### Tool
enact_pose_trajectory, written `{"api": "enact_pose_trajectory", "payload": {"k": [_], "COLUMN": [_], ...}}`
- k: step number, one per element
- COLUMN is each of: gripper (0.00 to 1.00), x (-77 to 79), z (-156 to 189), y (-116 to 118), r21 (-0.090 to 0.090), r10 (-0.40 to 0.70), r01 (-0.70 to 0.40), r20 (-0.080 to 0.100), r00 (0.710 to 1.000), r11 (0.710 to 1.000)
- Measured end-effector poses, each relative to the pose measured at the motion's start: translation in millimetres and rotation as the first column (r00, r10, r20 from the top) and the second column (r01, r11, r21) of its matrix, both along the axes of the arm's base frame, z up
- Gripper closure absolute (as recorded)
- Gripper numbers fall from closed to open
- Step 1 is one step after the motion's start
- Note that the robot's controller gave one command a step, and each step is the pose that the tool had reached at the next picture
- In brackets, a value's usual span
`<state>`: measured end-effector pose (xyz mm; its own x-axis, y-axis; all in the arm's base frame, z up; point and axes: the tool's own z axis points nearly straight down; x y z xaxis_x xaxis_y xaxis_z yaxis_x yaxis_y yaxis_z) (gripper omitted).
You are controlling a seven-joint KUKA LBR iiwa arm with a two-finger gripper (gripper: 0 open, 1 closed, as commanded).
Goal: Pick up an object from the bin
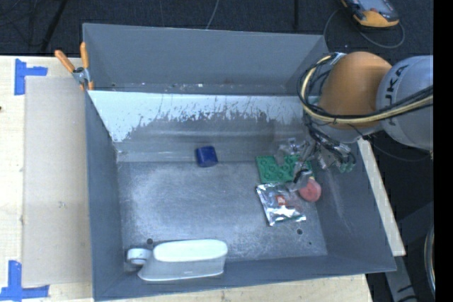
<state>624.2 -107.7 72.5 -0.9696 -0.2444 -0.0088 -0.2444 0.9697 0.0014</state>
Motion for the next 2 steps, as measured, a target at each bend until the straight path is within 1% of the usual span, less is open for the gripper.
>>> {"api": "enact_pose_trajectory", "payload": {"k": [1, 2], "gripper": [1.00, 1.00], "x": [2.0, 2.3], "z": [65.4, 65.7], "y": [0.0, -0.5], "r21": [-0.004, -0.003], "r10": [-0.001, -0.004], "r01": [0.001, 0.004], "r20": [0.000, -0.006], "r00": [1.000, 1.000], "r11": [1.000, 1.000]}}
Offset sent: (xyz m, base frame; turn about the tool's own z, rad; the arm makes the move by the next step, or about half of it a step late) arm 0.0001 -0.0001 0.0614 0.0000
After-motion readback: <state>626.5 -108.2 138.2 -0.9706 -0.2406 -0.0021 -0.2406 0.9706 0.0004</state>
